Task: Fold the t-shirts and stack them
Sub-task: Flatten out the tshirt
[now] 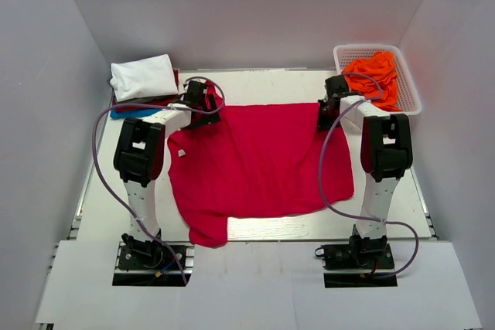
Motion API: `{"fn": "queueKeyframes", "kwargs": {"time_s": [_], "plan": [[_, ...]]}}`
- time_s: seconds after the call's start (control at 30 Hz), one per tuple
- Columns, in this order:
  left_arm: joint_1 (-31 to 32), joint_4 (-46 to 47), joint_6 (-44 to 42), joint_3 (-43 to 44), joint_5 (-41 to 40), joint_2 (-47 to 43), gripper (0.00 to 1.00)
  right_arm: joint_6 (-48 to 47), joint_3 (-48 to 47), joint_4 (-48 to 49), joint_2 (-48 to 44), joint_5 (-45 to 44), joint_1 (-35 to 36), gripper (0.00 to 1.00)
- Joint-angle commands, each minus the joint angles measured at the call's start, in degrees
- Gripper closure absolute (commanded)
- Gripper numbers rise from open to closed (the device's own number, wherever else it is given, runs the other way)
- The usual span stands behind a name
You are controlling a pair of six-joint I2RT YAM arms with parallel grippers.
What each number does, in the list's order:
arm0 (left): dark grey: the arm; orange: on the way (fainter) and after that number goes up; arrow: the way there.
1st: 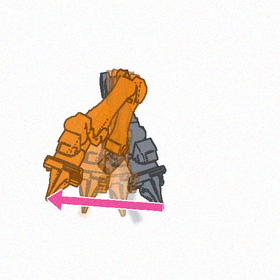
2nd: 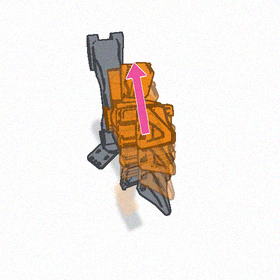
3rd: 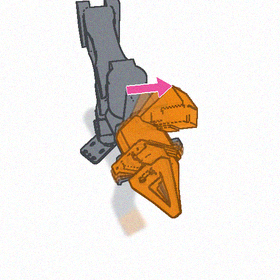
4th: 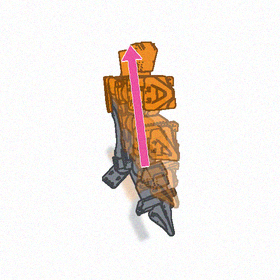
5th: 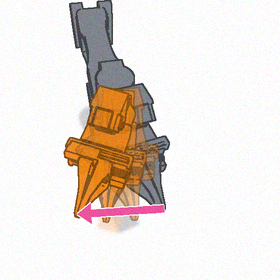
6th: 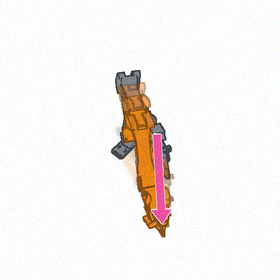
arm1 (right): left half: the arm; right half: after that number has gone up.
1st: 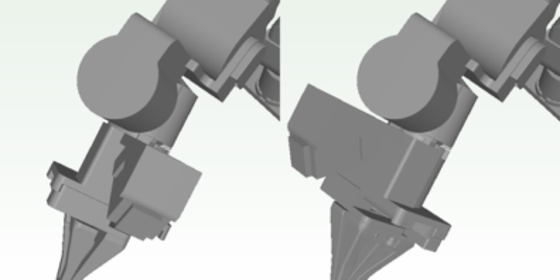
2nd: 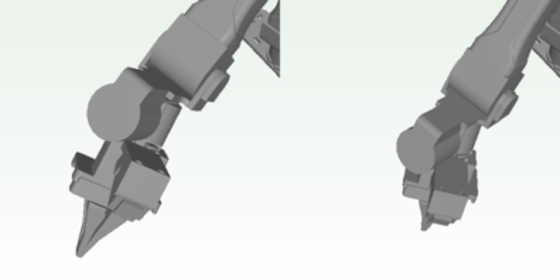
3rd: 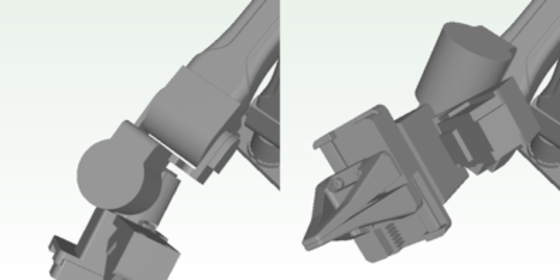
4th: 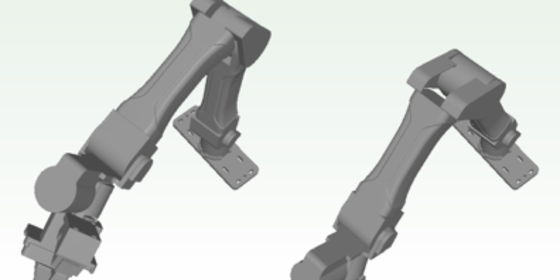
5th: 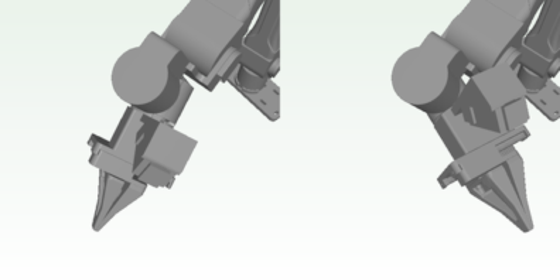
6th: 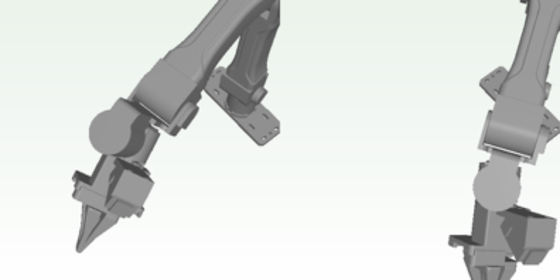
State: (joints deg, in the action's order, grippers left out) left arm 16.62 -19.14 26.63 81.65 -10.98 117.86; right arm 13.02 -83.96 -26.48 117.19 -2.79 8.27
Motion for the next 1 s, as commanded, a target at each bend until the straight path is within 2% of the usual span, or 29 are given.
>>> {"fn": "queueKeyframes", "kwargs": {"time_s": [0.0,0.13,0.53,0.83,0.97], "plan": [[-2.0,-0.8,0.6,-0.4,-0.1,1.2,0.00,1.9,-2.4,0.6,1.9,0.5,-0.1,0.93],[-2.6,-0.8,0.6,-1.0,-0.1,1.2,0.00,2.7,-3.7,-0.3,2.8,-1.1,-0.5,1.00],[-4.1,0.3,0.1,-4.0,-0.1,0.7,0.00,9.7,-3.3,-1.0,-2.0,-12.8,-2.2,1.00],[-4.1,1.9,-1.7,-4.0,2.3,0.7,0.00,9.4,-5.5,-1.9,-0.6,-16.3,-4.3,1.00],[-4.1,3.3,-4.2,-4.0,4.3,0.7,0.00,6.3,-5.8,1.9,0.1,-14.5,-4.9,1.00]]}}
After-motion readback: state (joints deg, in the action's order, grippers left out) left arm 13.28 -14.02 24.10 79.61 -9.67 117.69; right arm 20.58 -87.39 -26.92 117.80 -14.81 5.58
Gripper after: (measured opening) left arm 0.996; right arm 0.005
